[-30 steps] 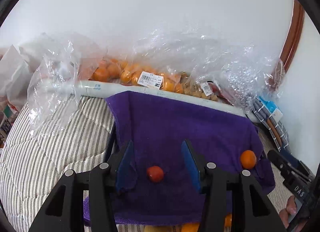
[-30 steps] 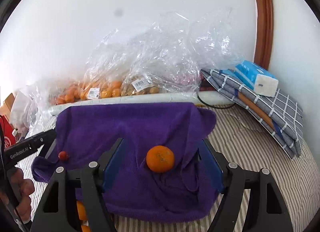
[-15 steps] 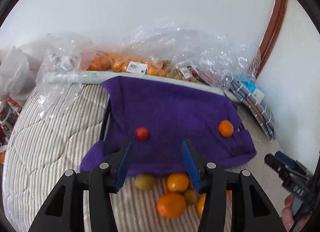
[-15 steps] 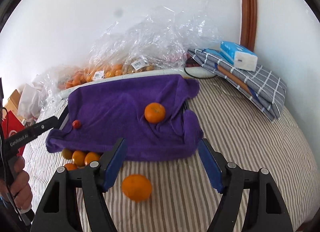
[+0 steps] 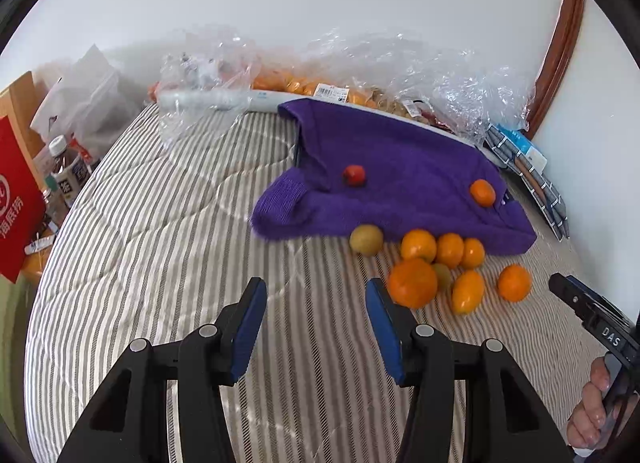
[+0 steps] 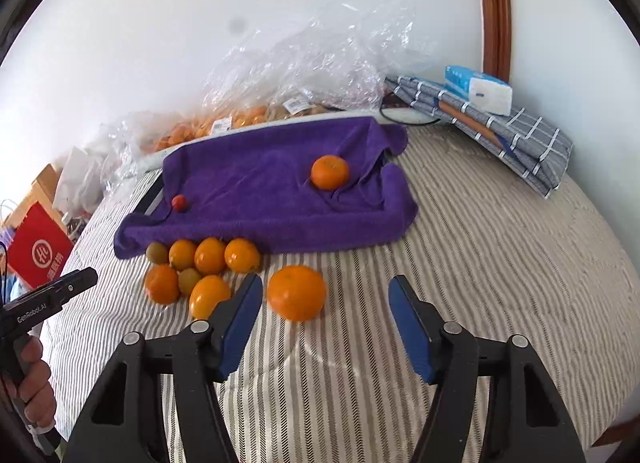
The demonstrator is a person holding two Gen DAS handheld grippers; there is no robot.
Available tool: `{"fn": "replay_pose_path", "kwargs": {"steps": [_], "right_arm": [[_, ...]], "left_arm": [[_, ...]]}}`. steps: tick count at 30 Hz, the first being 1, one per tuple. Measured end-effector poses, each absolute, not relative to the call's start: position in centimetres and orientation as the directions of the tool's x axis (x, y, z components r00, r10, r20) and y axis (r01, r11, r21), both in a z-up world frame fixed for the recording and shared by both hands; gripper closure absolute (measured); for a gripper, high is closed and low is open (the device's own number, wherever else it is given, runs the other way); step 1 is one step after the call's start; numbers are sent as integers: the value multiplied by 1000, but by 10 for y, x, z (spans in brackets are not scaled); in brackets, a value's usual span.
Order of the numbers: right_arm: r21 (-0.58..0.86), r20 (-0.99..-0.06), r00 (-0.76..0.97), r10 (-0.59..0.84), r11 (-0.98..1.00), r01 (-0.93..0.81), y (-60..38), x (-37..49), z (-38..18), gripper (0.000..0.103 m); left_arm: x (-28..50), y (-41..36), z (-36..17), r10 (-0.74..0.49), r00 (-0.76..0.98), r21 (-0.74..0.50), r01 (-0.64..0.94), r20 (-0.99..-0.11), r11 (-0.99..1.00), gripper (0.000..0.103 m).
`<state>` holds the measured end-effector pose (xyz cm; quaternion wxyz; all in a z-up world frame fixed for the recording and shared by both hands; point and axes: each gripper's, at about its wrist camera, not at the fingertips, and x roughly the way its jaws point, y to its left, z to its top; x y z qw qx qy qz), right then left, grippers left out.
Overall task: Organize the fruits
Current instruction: 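Open both grippers to release the fruits on the towel, then withdraw, then grasp the yellow-green fruit with the left gripper while the right gripper grasps another large orange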
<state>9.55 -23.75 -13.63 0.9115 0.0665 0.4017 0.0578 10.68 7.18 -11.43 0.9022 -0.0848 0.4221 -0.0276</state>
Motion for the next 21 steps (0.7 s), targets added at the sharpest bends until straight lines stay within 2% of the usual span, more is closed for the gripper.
{"fn": "replay_pose_path", "kwargs": {"steps": [4,11,14,17,21], "right_arm": [[168,-753,636,171,984,-66,-227,102,-156,45],[202,-768,606,208,976,-80,-221,123,-176,45],[201,-776,594,215,975,-90,-215,131,-180,45],[178,-782,587,209,978,-111,-209,134,-182,57],[155,-779,593,204,979,-133,-207,133,-182,60]], "left_arm": [[103,75,-125,-121,631,-179,-29,-766,983,54],[109,77,-137,-107,625,-159,-28,-773,987,53],[116,76,-141,-137,618,-187,-18,-774,982,53],[124,73,-144,-142,613,-190,-13,-777,982,53],[138,66,-146,-138,610,-187,-16,-780,982,54]]}}
